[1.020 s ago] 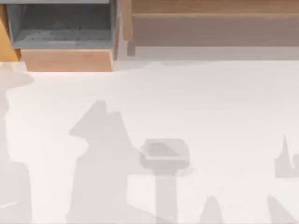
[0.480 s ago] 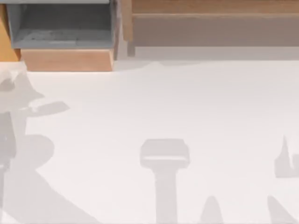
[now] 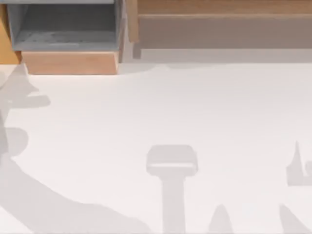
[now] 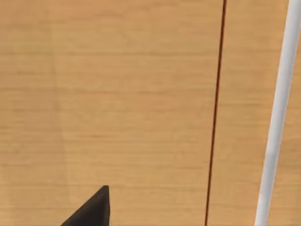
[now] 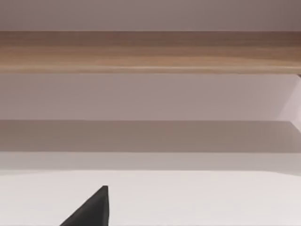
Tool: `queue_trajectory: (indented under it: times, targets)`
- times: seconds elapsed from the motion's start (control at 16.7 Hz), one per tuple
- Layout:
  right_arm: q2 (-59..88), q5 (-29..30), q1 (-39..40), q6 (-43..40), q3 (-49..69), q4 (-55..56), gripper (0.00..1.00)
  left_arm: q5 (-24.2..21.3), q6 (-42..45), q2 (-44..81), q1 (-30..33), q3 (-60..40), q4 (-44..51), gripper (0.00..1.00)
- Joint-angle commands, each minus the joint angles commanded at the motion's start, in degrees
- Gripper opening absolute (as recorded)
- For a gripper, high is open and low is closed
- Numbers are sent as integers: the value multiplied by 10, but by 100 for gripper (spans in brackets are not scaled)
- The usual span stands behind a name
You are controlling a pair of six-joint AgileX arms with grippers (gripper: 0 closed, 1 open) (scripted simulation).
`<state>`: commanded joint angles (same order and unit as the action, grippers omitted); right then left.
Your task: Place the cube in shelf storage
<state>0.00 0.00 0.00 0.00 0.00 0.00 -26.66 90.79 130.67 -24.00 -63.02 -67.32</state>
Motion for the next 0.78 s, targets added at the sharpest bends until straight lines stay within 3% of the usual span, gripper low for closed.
queue_trajectory:
  times: [0.36, 0.78]
  targets:
    - [0, 0, 0, 0, 0, 0, 100, 1, -1, -1, 3, 0, 2, 100]
    - [0, 0, 0, 0, 0, 0, 100, 14, 0, 31, 15, -66, 35, 100]
